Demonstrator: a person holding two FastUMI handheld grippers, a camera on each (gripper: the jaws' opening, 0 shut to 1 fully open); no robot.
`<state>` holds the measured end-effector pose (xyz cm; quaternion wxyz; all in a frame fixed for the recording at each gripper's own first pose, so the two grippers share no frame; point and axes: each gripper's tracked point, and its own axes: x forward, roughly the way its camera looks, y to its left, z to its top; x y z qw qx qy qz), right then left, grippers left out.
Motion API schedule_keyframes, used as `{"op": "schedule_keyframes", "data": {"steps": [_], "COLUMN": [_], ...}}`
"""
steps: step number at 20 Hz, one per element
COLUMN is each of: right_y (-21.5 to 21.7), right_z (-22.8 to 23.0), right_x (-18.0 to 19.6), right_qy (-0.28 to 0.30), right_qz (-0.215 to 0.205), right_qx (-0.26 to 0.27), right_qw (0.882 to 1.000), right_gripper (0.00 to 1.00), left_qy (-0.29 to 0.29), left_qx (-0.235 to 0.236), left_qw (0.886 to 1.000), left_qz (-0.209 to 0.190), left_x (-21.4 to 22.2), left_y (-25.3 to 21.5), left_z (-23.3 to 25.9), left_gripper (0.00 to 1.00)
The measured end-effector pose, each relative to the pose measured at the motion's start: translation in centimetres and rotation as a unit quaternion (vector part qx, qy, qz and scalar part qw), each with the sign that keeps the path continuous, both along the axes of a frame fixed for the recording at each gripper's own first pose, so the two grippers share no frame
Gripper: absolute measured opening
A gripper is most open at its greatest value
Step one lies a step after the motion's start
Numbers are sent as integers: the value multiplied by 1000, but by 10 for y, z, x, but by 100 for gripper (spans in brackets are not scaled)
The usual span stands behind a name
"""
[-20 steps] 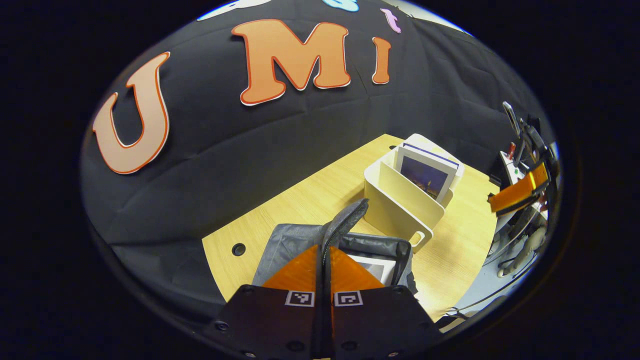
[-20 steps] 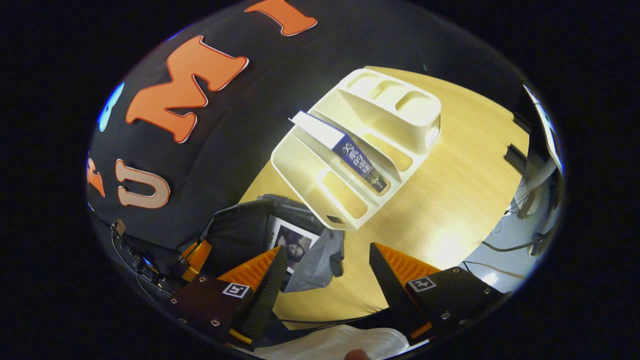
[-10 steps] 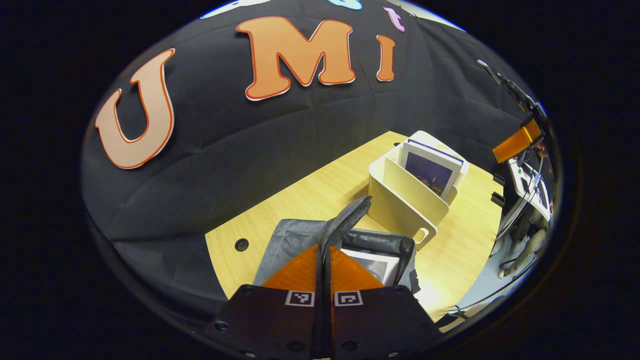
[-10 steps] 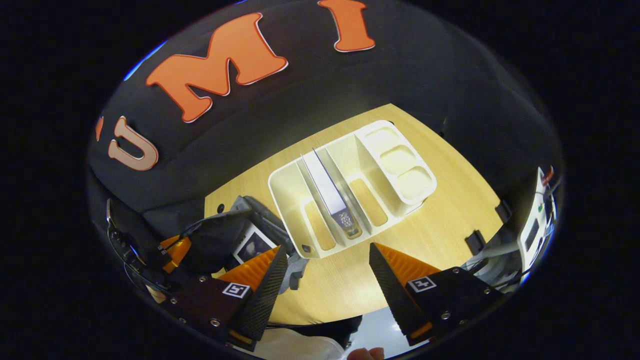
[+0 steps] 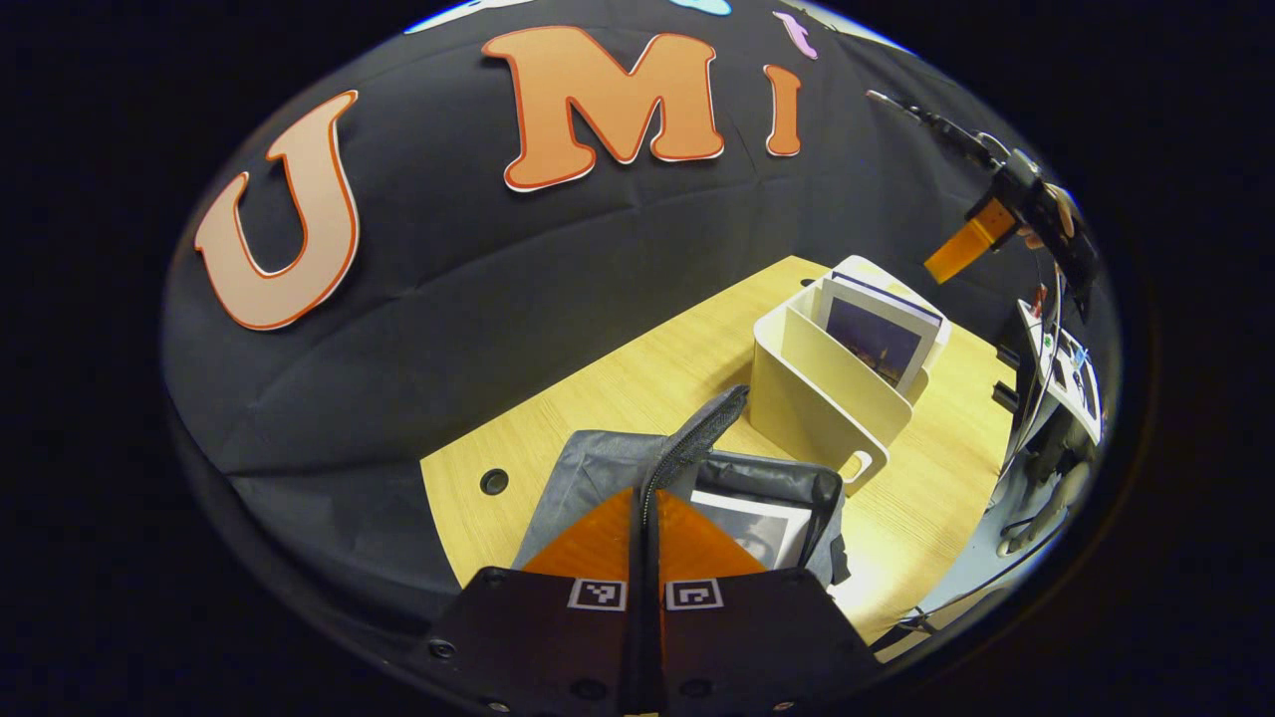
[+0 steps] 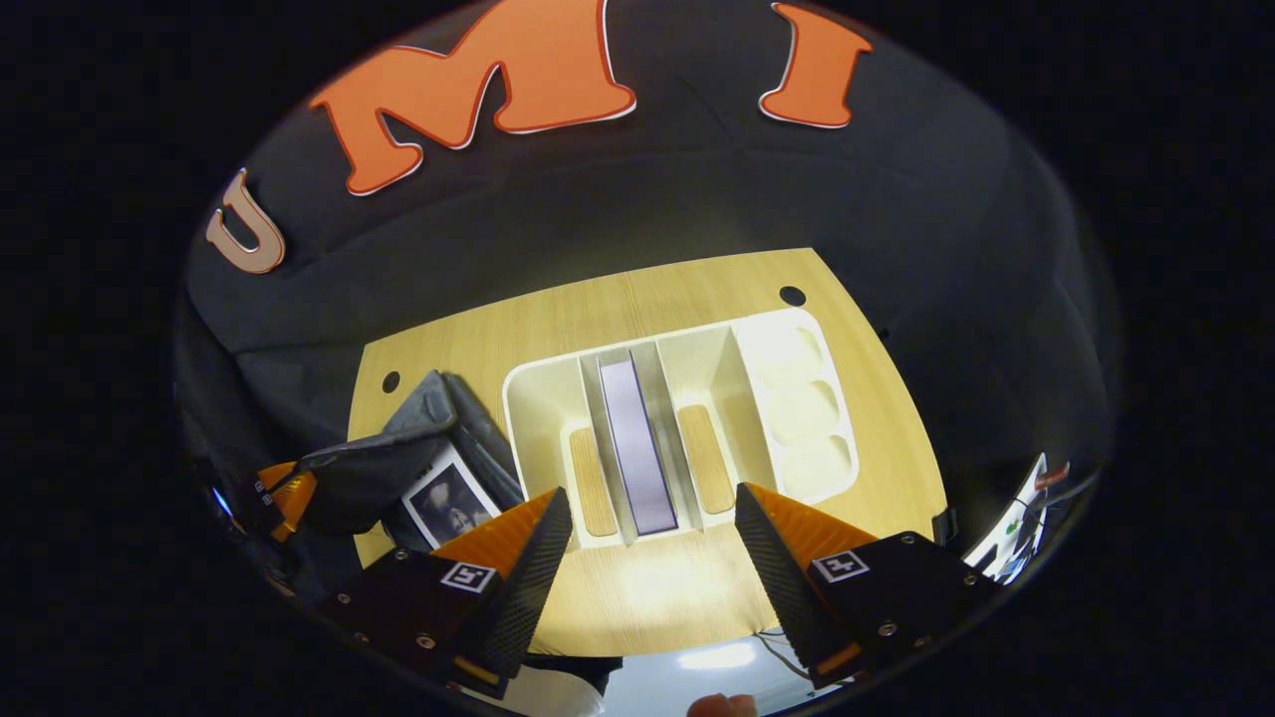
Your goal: Open the schoolbag, grab two books from the bookshelf and put them into the schoolbag.
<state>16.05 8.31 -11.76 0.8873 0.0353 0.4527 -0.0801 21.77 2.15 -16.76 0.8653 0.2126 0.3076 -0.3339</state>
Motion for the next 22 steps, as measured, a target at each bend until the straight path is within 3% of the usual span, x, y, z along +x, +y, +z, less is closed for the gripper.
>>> {"op": "schedule_keyframes", "data": {"steps": [6,10,15,17,18,19,20,21,22], "right_y": [-3,-3,-6,-10,-11,-11,-11,-11,-9], "right_z": [-39,-58,-74,-79,-82,-84,-85,-85,-88], "right_x": [38,58,68,68,68,67,67,68,69], "right_qy": [50,70,91,100,105,109,111,112,113], "right_qz": [33,31,31,31,35,35,35,35,32], "right_qx": [-25,-24,-28,-36,-39,-40,-40,-40,-39], "right_qw": [998,997,995,994,993,993,992,992,992], "right_gripper": [100,99,100,92,94,72,74,69,49], "left_qy": [13,18,23,24,24,25,25,25,25], "left_qx": [6,9,8,10,10,10,10,10,9], "left_qw": [1000,1000,1000,1000,1000,1000,1000,1000,1000], "left_qz": [8,9,9,9,8,8,7,6,6], "left_x": [2,3,4,6,6,6,5,6,5], "left_y": [6,7,8,9,9,9,9,8,9], "left_z": [-7,-9,-13,-14,-14,-14,-15,-15,-15], "left_gripper": [0,0,0,0,1,1,0,0,0]}}
